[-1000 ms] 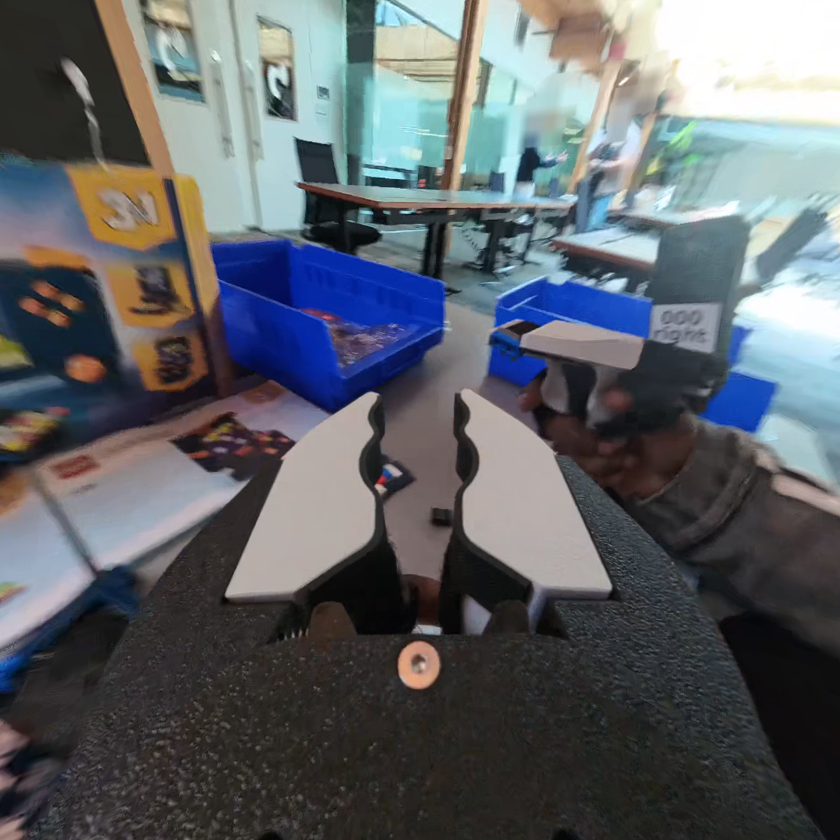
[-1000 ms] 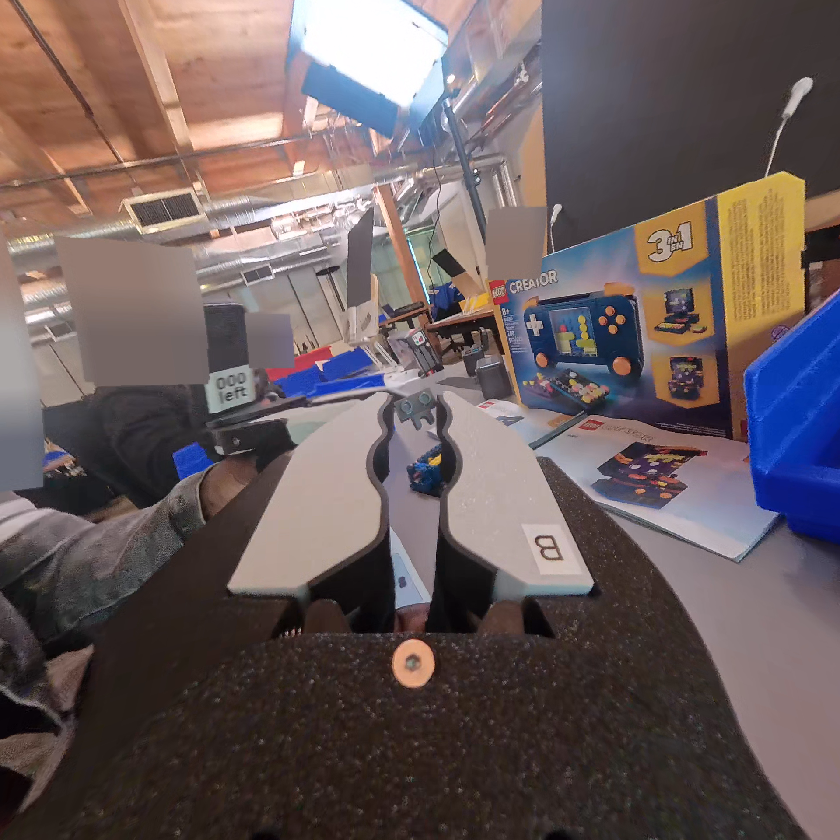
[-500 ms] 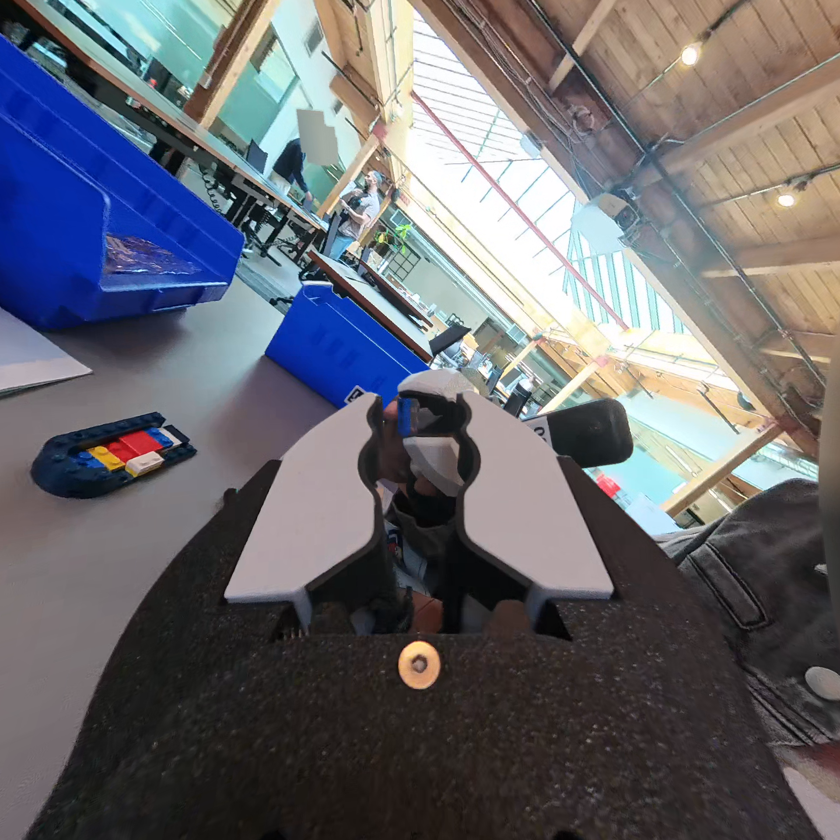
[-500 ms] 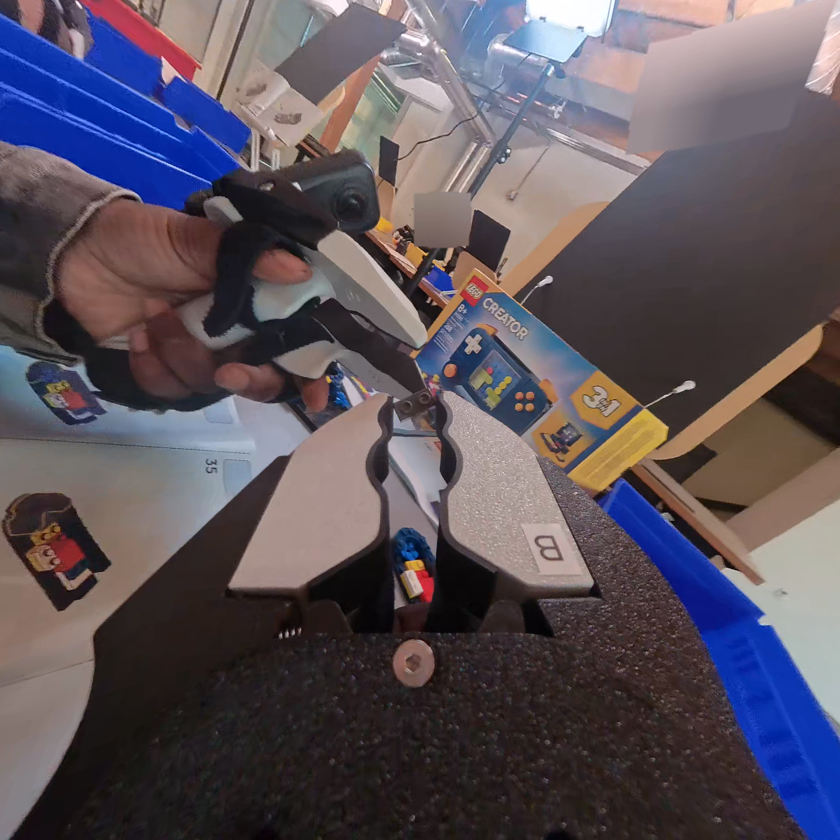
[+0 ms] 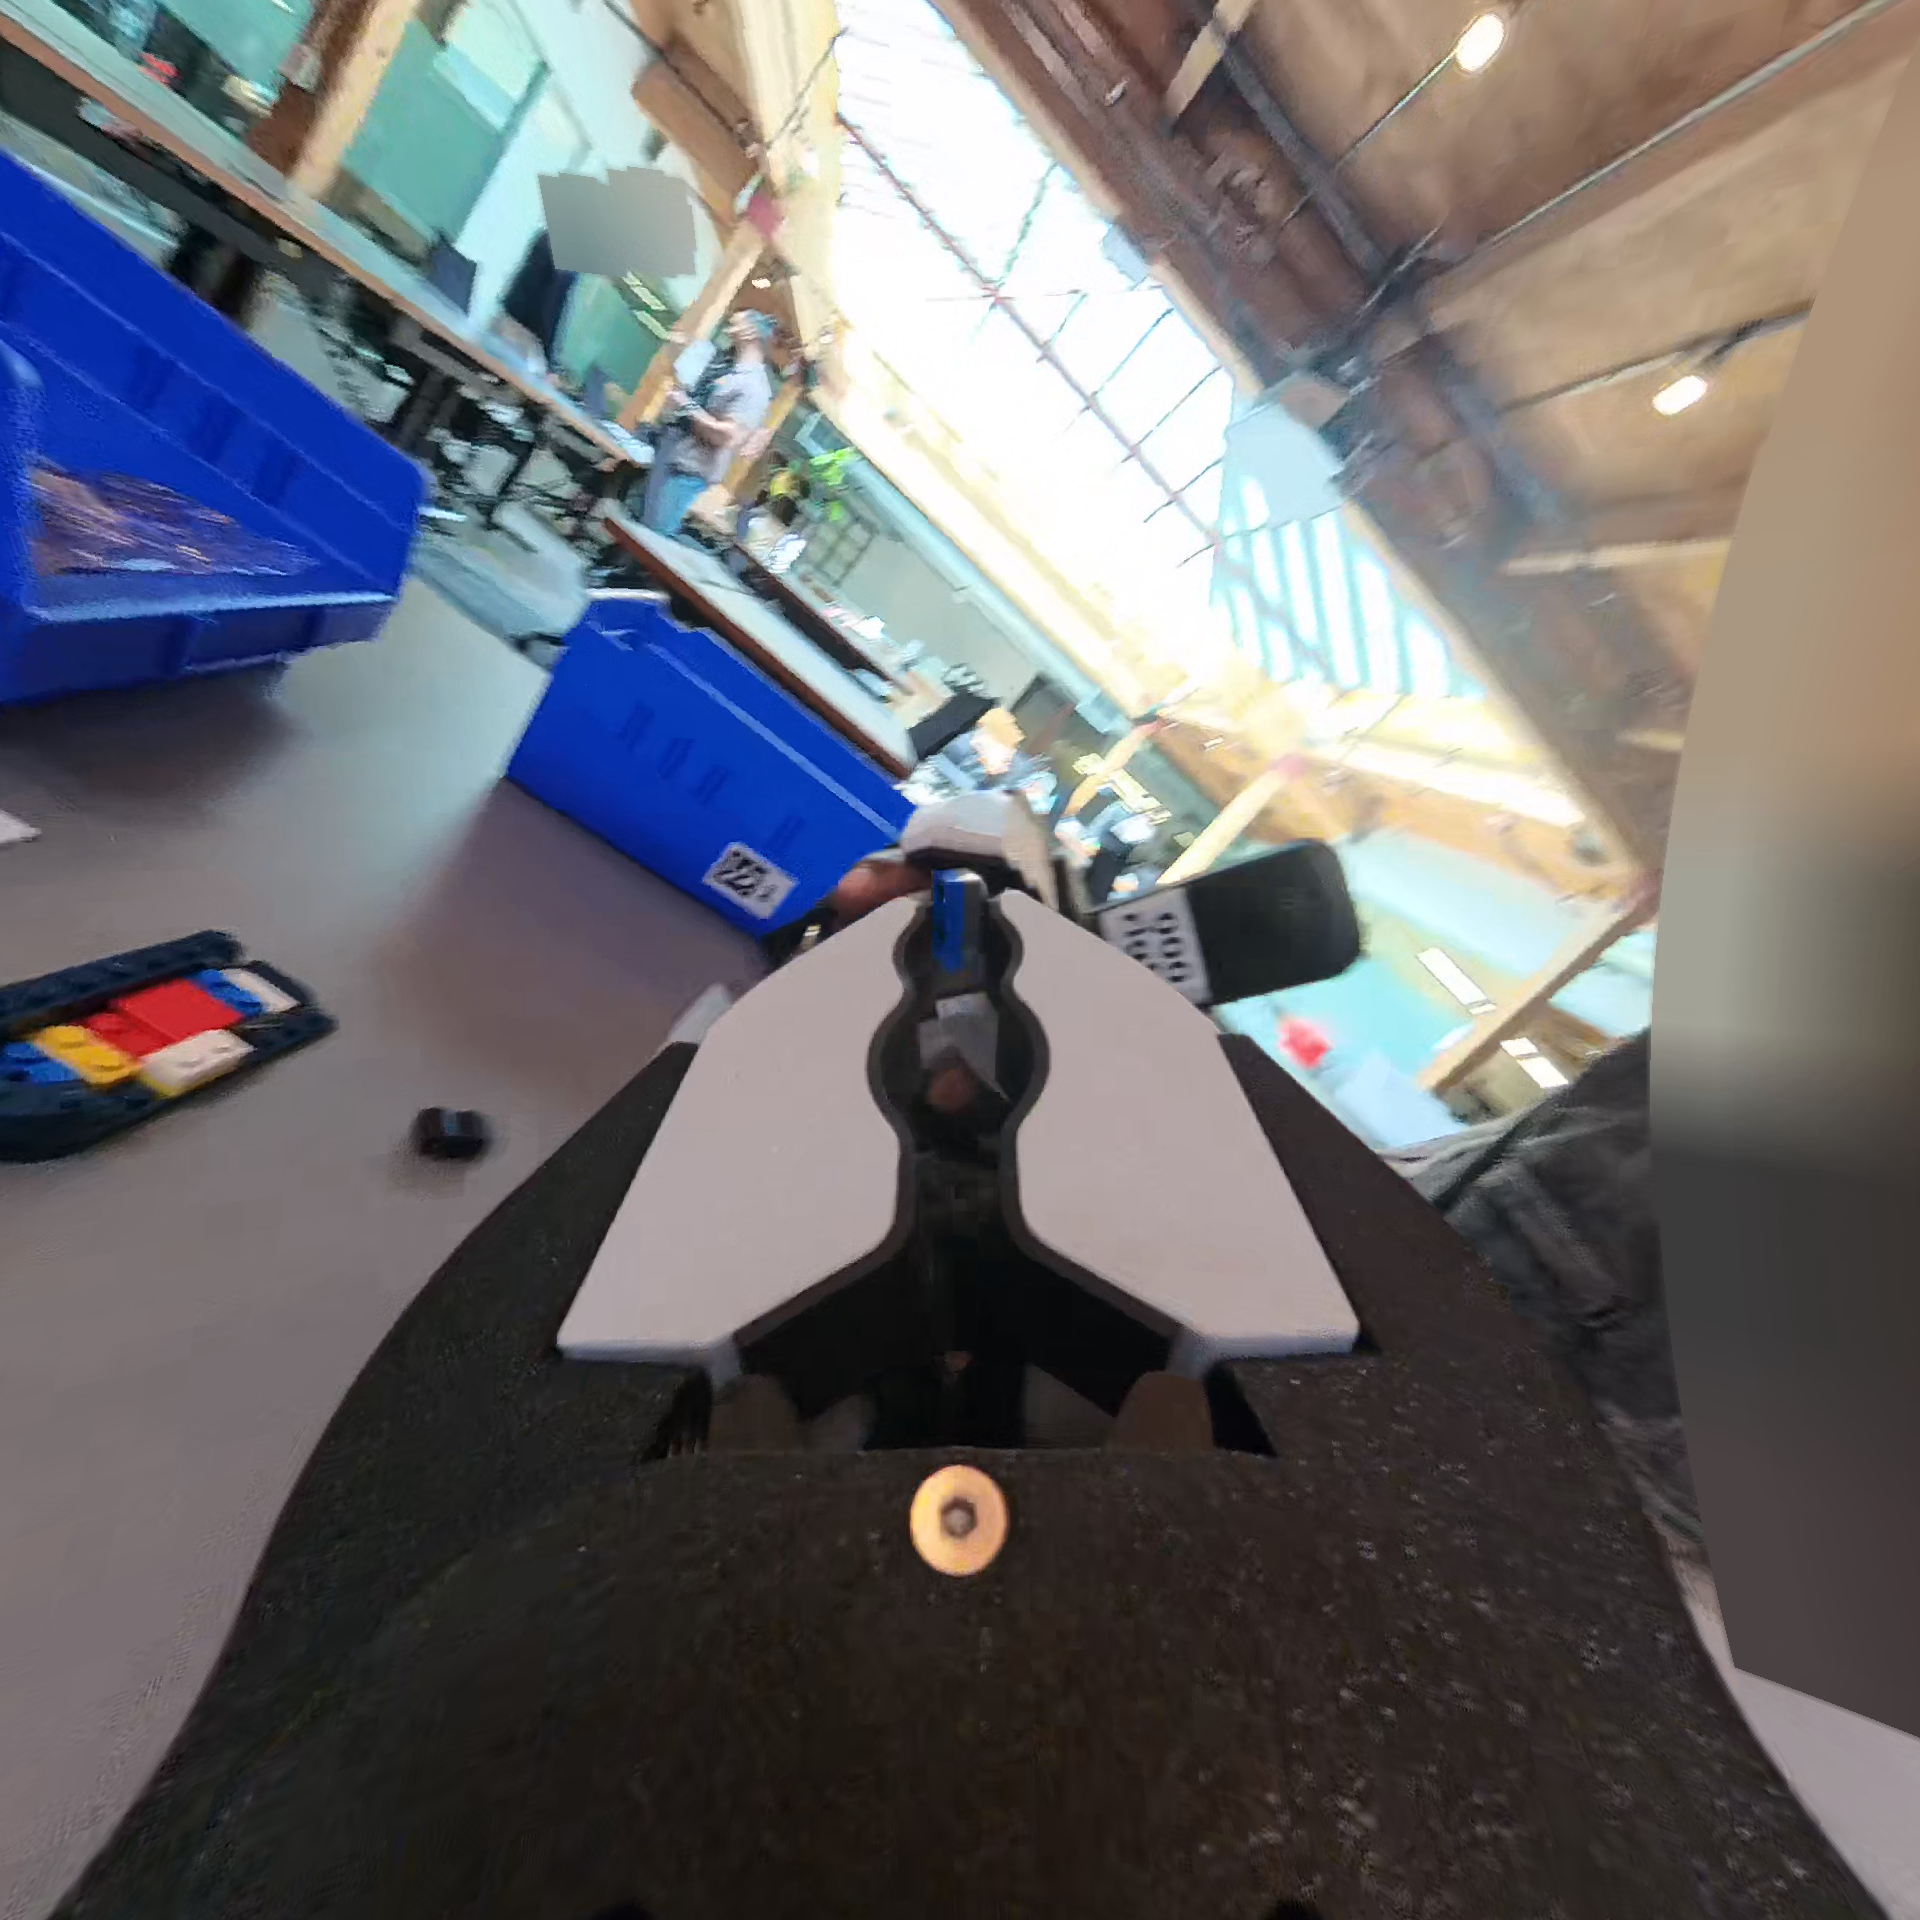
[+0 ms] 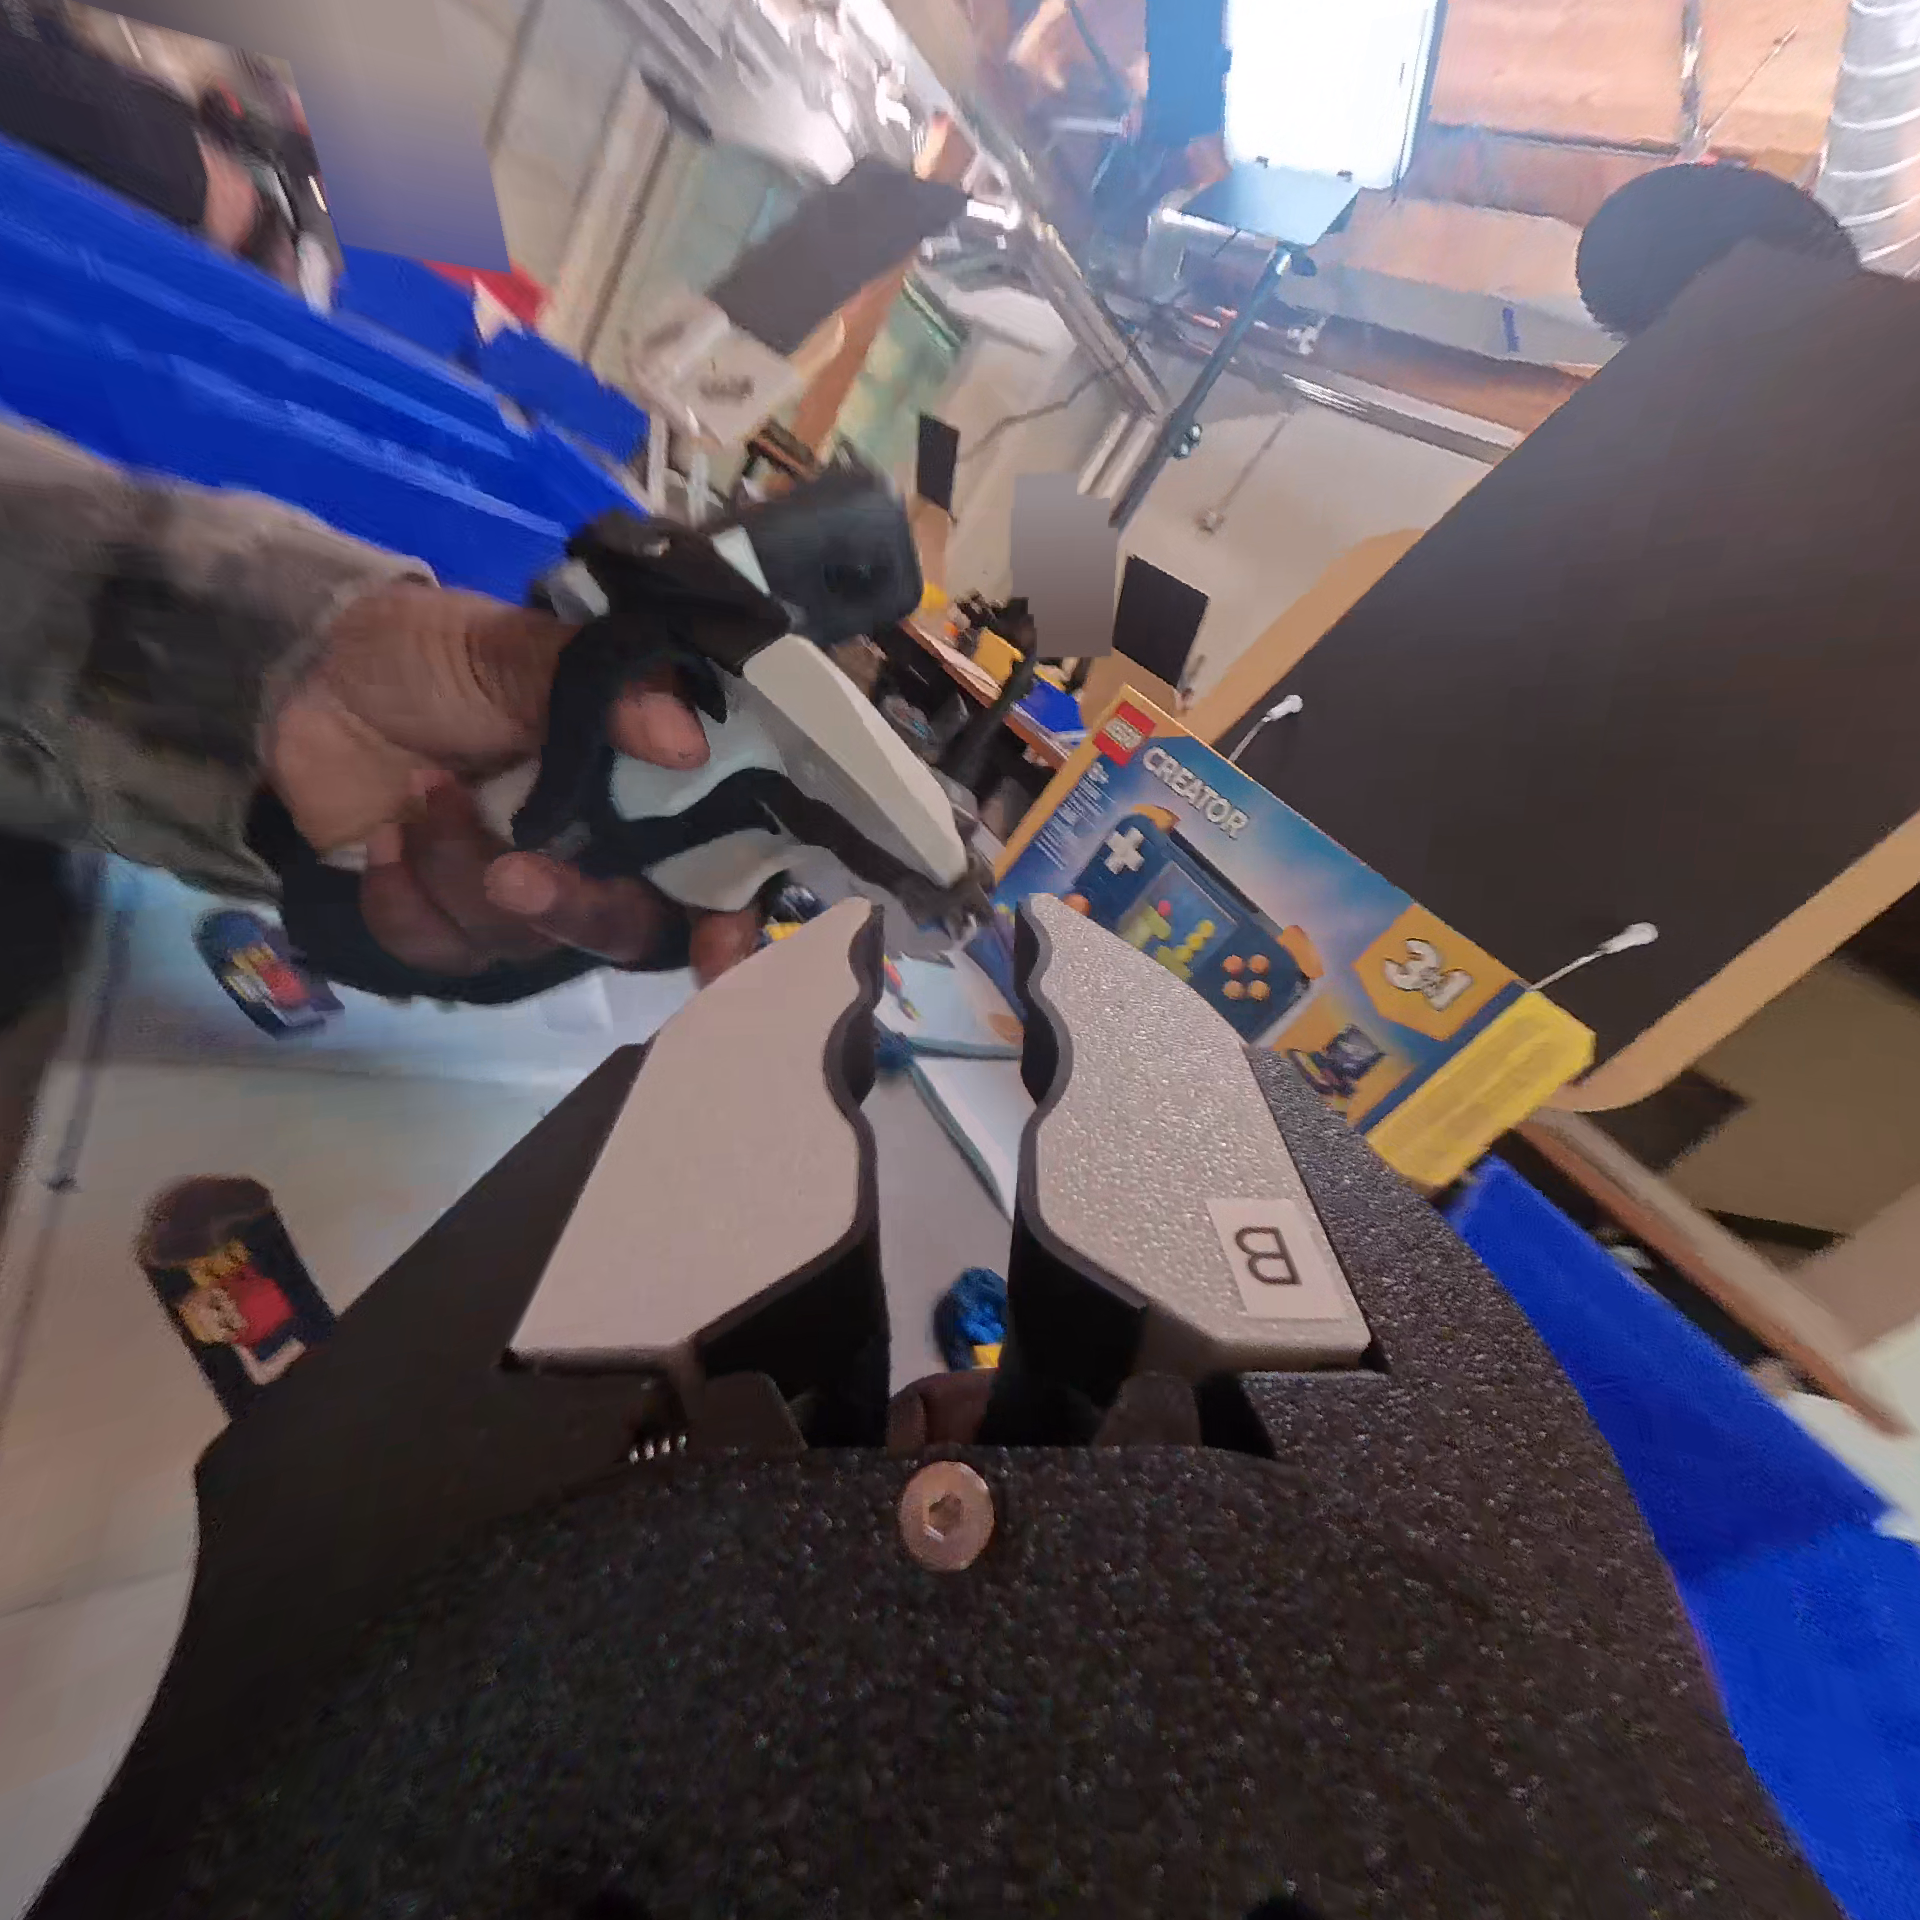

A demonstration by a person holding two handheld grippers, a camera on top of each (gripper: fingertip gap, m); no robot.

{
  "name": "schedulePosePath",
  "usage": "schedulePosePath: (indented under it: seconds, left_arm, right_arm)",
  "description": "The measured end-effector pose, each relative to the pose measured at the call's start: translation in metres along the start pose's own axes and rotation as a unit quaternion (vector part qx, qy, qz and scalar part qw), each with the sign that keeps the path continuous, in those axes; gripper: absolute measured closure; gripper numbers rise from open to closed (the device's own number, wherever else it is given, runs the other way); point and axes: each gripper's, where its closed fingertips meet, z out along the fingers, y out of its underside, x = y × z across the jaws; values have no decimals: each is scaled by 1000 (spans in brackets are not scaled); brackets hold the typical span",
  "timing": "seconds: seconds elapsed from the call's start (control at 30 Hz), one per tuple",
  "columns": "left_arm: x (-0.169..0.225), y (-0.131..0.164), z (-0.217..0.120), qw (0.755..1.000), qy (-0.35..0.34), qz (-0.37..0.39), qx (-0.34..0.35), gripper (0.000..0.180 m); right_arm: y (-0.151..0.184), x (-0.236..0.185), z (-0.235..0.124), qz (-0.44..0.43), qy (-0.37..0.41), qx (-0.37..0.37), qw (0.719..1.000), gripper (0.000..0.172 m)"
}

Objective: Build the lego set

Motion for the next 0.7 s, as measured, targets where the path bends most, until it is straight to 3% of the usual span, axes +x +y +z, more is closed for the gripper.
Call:
schedulePosePath:
  seconds: [0.1,0.2,0.53,0.7]
  left_arm:
    - [18,0,-3,990,100,-101,-6,171]
    - [23,5,-2,981,127,-144,-21,171]
    - [16,16,3,982,103,-149,-50,167]
    - [5,18,0,992,53,-95,-68,166]
  right_arm:
    - [-13,2,-6,63,-25,49,996,148]
    - [-19,-7,-8,81,-61,68,993,148]
    - [-15,-17,-4,68,-84,45,993,154]
    - [-5,-18,-2,36,-79,12,996,154]
